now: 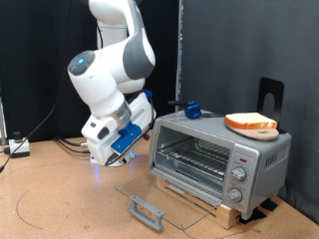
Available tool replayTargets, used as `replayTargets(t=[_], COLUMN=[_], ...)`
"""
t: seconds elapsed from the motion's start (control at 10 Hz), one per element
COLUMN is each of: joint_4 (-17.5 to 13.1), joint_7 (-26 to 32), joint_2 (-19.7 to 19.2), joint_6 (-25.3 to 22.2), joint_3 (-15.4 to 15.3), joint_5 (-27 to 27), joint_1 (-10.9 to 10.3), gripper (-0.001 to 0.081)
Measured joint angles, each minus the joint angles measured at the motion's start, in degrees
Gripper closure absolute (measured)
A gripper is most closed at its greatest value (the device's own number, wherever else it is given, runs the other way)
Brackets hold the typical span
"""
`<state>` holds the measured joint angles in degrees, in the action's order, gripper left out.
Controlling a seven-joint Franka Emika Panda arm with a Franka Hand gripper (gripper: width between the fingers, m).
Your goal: Make a piece of toast with the oven
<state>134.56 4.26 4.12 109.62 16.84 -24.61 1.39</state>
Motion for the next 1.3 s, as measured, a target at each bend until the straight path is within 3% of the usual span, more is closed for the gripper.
replayTargets(t=[0.2,0.6,0.9,1.0,1.3], joint_4=[0.38,0.61,2.34,2.35,4.12], joint_7=[-0.66,18.29,26.51,25.27,31.98], joint_2=[1.51,5.64,10.99,10.87,13.56], joint_6=[-1.26,-7.75,-10.64,-10.59,-10.96], joint_3=[0.03,-0.62,-1.84,-1.83,-2.6], joint_5=[1.0,-4.82,-4.45,-4.53,-12.63], joint_1=[0.17,-1.28,-2.2,-2.13,-3.89], gripper=[-0.0002,-0.0002,-0.0002,-0.0002,-0.0002])
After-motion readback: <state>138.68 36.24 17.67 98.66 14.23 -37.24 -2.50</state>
